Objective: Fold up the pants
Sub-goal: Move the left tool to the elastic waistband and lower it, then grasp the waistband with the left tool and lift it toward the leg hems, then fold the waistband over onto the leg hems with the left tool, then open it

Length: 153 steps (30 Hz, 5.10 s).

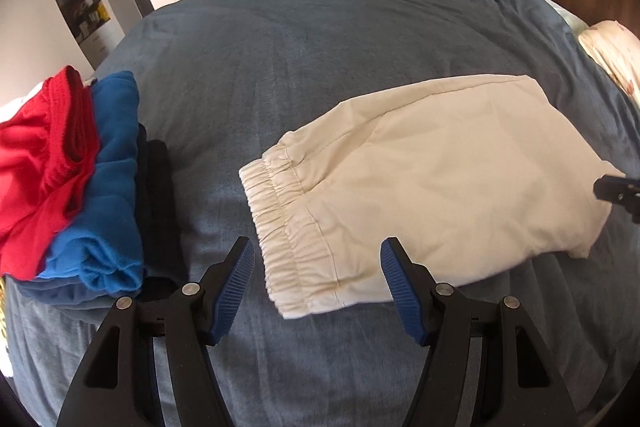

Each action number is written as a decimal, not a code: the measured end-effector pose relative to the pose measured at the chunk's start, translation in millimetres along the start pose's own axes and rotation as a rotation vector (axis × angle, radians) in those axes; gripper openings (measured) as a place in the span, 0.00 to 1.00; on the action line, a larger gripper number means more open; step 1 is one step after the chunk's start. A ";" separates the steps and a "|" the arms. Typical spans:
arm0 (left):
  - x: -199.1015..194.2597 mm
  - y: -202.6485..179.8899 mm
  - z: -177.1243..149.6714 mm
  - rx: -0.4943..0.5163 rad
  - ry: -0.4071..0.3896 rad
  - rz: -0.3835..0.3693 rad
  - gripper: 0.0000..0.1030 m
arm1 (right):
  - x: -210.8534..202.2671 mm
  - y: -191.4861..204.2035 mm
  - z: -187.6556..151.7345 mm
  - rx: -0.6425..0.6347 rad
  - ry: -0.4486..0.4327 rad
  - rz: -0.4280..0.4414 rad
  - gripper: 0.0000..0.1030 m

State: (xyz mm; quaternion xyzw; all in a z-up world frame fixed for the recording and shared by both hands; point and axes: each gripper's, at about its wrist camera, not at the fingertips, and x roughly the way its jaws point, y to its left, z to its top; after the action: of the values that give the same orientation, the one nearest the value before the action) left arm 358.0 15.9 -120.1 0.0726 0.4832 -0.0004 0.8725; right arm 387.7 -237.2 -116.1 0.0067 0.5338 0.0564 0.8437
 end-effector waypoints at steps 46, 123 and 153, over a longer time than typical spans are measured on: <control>61.6 50.7 -18.2 -0.387 0.010 -0.115 0.52 | 17.7 112.9 10.1 -0.063 -0.010 0.037 0.36; 7.0 -222.9 120.5 -0.041 0.016 -0.274 0.18 | -21.2 -107.0 10.5 0.215 -0.174 0.124 0.36; -14.5 -195.1 81.1 0.190 -0.104 -0.232 0.48 | -31.6 -94.9 53.7 0.121 -0.239 0.203 0.36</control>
State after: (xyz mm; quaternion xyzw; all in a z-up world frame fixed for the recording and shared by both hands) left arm 404.8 -188.5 -90.1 0.0984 0.4403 -0.1504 0.8797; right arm 431.1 -332.1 -71.3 0.1180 0.4288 0.1079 0.8892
